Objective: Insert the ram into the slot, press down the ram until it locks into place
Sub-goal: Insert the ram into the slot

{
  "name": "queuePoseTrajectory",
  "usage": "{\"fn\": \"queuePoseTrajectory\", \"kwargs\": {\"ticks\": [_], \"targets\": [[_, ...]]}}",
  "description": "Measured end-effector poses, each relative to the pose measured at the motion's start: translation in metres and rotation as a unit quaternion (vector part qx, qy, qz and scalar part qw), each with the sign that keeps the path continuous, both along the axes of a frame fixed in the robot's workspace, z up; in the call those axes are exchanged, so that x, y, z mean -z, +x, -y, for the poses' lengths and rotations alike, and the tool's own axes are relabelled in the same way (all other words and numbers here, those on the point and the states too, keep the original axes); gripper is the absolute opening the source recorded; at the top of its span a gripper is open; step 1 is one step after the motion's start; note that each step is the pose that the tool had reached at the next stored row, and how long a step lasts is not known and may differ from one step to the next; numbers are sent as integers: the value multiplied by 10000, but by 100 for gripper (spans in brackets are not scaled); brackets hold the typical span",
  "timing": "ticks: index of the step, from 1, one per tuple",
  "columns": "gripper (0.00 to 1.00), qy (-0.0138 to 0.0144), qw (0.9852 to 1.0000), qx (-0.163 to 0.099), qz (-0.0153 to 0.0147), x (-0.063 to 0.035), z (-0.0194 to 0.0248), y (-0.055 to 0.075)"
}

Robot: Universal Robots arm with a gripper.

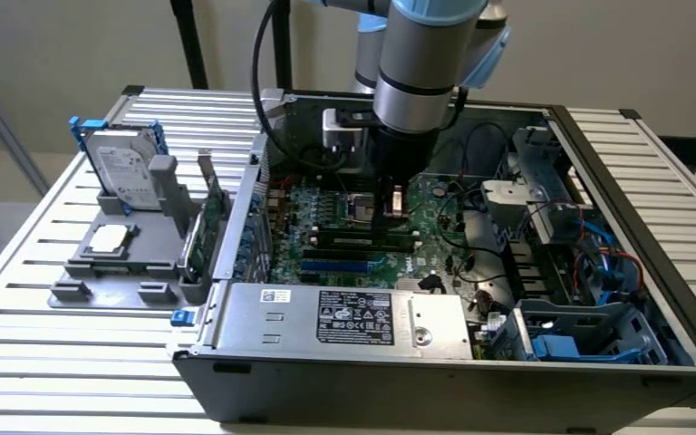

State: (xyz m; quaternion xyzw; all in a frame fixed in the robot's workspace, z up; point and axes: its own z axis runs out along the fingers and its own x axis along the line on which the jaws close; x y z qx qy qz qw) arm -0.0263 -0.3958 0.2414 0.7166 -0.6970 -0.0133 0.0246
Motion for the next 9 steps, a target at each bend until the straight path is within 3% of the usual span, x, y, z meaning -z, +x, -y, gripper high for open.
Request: {"fn": "queuePoseTrajectory", "kwargs": {"ticks": [3, 7, 9], "targets": [[22, -1, 10000, -1, 0, -88, 0, -37], [11, 0, 10000, 0, 0, -111, 0, -88], [11, -1, 10000, -1, 0, -111, 0, -89]]}}
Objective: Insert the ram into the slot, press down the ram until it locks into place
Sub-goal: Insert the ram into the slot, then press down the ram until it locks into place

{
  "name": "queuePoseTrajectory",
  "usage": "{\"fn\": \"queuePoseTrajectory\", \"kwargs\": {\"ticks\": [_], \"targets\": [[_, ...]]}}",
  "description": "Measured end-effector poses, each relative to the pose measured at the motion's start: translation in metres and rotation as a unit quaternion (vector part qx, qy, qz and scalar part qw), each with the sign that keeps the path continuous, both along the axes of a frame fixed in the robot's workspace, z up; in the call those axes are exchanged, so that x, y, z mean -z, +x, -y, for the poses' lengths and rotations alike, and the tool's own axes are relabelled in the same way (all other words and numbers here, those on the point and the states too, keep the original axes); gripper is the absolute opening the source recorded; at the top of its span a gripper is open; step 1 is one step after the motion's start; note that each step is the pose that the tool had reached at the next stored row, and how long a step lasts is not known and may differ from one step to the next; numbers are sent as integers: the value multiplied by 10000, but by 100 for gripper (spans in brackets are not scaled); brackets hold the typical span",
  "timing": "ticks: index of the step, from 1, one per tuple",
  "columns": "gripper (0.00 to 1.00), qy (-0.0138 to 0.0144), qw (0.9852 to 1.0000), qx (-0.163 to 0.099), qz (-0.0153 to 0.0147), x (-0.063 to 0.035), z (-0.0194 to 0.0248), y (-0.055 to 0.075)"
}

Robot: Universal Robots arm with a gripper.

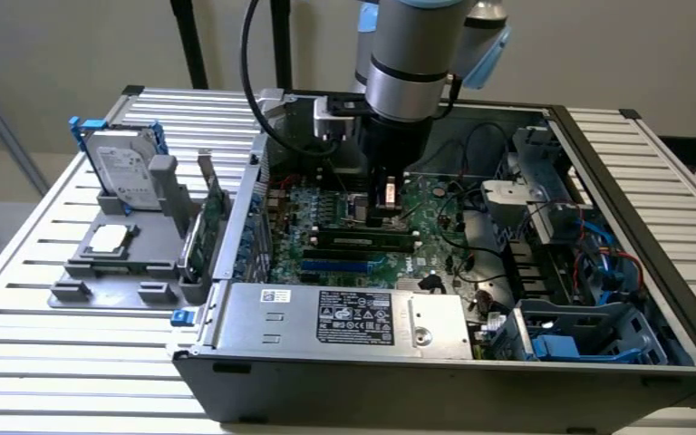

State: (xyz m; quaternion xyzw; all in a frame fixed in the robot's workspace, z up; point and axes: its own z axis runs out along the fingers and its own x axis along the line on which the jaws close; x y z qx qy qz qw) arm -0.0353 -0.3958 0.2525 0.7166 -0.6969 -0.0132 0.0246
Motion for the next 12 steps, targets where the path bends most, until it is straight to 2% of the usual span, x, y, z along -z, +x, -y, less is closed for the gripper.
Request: {"fn": "queuePoseTrajectory", "kwargs": {"ticks": [12], "targets": [[11, -1, 10000, 0, 0, -1, 0, 0]]}}
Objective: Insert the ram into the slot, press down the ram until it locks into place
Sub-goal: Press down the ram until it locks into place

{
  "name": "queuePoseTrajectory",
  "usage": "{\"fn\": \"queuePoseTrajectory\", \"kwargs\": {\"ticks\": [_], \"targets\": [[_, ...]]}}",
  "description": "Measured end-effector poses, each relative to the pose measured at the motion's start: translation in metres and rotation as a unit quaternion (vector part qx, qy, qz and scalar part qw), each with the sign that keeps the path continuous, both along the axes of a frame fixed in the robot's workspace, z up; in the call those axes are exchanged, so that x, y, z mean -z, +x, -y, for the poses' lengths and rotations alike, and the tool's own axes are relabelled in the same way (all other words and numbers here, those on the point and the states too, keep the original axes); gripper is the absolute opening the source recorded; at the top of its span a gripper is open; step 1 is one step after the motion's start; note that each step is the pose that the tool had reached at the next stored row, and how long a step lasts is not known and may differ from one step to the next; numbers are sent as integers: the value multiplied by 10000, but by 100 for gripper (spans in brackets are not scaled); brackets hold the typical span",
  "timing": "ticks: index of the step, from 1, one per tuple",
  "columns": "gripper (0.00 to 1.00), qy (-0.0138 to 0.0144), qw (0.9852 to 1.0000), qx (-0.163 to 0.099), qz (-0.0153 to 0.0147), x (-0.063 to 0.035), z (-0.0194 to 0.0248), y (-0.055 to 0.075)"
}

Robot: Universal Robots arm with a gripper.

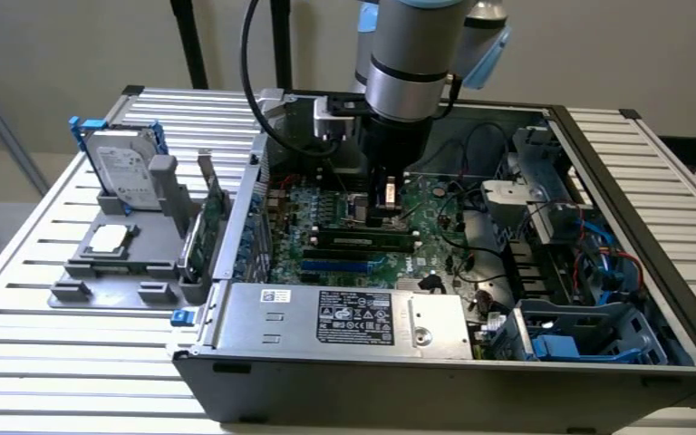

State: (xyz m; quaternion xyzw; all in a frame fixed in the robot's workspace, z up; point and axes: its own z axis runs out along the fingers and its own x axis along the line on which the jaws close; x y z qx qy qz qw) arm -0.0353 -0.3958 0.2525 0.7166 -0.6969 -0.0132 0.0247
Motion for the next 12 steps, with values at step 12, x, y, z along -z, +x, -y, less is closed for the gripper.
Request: {"fn": "queuePoseTrajectory", "kwargs": {"ticks": [12], "targets": [[11, 0, 10000, 2, 18, 119, -8, -5]]}}
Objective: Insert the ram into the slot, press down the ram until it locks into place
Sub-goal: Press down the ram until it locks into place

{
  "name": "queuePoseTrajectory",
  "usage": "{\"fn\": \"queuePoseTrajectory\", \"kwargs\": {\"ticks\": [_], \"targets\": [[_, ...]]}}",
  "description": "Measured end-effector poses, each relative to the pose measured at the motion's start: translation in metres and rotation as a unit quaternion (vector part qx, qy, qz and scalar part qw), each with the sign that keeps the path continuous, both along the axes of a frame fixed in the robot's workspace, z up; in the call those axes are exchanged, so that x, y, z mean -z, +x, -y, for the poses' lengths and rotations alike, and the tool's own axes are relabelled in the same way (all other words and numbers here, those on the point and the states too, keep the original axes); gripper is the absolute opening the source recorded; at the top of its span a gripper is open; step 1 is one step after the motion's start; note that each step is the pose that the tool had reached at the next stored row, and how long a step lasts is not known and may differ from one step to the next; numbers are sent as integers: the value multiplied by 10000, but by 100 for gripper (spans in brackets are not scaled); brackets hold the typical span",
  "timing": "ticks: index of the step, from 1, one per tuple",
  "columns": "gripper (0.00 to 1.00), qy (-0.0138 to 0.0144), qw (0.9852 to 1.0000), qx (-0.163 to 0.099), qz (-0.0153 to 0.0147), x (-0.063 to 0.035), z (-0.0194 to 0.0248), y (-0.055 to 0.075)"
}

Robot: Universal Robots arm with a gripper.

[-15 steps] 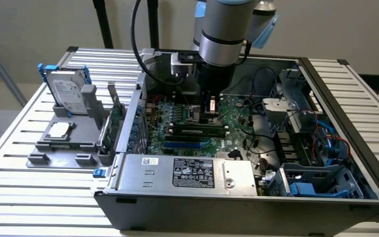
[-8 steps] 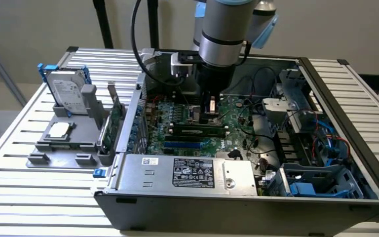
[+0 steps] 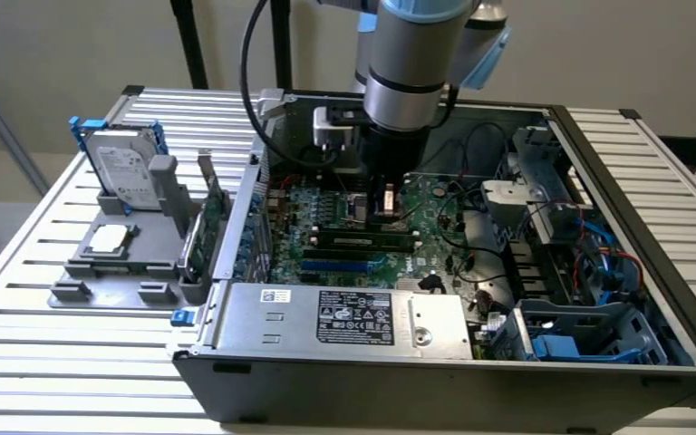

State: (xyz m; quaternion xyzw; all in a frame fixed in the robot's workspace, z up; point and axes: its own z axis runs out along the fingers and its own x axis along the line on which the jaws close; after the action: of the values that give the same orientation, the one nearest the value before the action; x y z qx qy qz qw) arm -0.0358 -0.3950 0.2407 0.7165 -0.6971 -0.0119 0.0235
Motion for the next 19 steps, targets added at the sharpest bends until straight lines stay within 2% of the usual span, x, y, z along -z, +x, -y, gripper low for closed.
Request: {"fn": "queuePoseTrajectory", "kwargs": {"ticks": [9, 14, 19], "targets": [[11, 0, 10000, 31, 13, 72, -36, -11], [11, -12, 10000, 53, 16, 117, -41, -15], [11, -10, 10000, 72, 23, 147, -46, -19]]}}
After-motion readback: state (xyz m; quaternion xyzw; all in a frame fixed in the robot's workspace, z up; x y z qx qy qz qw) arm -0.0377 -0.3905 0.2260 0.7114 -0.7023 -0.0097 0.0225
